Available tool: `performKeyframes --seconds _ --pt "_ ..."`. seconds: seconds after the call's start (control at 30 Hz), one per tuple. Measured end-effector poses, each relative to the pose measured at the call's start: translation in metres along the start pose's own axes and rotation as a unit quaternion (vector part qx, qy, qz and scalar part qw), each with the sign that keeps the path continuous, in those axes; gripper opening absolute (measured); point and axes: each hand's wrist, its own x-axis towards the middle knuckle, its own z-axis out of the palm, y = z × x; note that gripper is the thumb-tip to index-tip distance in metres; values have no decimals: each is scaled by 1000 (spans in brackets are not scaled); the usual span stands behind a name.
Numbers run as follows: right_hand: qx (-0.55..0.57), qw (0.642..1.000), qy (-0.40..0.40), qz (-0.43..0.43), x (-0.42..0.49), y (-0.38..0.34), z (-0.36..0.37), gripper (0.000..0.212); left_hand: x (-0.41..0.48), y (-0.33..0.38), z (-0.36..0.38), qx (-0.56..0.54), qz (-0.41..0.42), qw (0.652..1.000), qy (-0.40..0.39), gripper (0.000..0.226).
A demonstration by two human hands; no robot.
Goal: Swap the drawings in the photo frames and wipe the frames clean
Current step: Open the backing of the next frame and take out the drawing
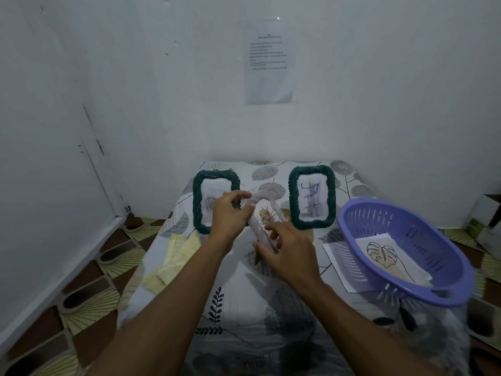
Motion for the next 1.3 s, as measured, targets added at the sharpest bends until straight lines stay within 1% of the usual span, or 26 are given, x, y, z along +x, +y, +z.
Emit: performKeyframes --seconds 0.13,0.2,0.23,0.27,0.33,0.37,0.4,0.43,0.47,0.53,0.6,0.63,0.67,0.73,0.77,0.83,0.9,1.03,1.13,1.2,1.3 --pt "23 999 21 16 -1 0 -3 27 -9 9 2 -39 5 998 -47 26" --pt "65 994 61 65 1 1 -7 19 -8 7 3 -45 9 995 -90 36" --pt "99 985 87 108 3 2 -9 14 -7 4 3 -17 20 994 -104 44" --pt "137 972 109 157 5 3 -12 10 -7 -3 4 34 36 993 -105 54" --pt "226 930 131 259 11 5 -13 6 -14 -20 7 153 57 984 -76 72" --pt "267 905 139 299 13 7 -13 6 -20 -28 8 185 46 980 -63 81" --pt "297 883 149 331 13 10 -12 6 -26 -36 9 185 17 981 -60 89" --pt "313 868 155 353 13 14 -12 6 -33 -42 10 162 -23 984 -68 97" --pt "321 860 155 366 11 18 -11 7 -37 -49 11 127 -59 987 -83 103" --pt "335 852 139 377 5 28 -10 8 -39 -57 10 58 -109 986 -111 113" --pt "365 847 113 371 -1 36 -10 8 -40 -58 8 9 -132 982 -132 119" --pt "382 844 94 365 -4 39 -11 12 -39 -57 7 -7 -131 982 -135 118" --pt "398 842 71 358 -6 42 -13 18 -38 -56 6 -19 -125 983 -130 112" --pt "403 849 23 341 -12 46 -14 28 -37 -53 7 -31 -109 988 -101 90" --pt "386 860 7 333 -15 48 -14 31 -36 -52 8 -33 -99 991 -85 76" --pt "320 895 -4 309 -18 50 -13 34 -38 -53 11 -41 -89 994 -57 50" --pt "255 926 2 278 -19 51 -12 40 -42 -56 15 -40 -71 996 -36 35" --pt "172 962 8 210 -19 49 -10 47 -47 -55 18 21 -18 999 20 24" --pt "144 976 -1 161 -21 48 -7 50 -50 -53 20 81 30 995 41 20" --pt "137 977 5 162 -20 48 -5 49 -51 -54 21 88 47 994 53 22" --pt "145 971 15 189 -19 51 -2 43 -53 -56 21 80 41 995 49 26"
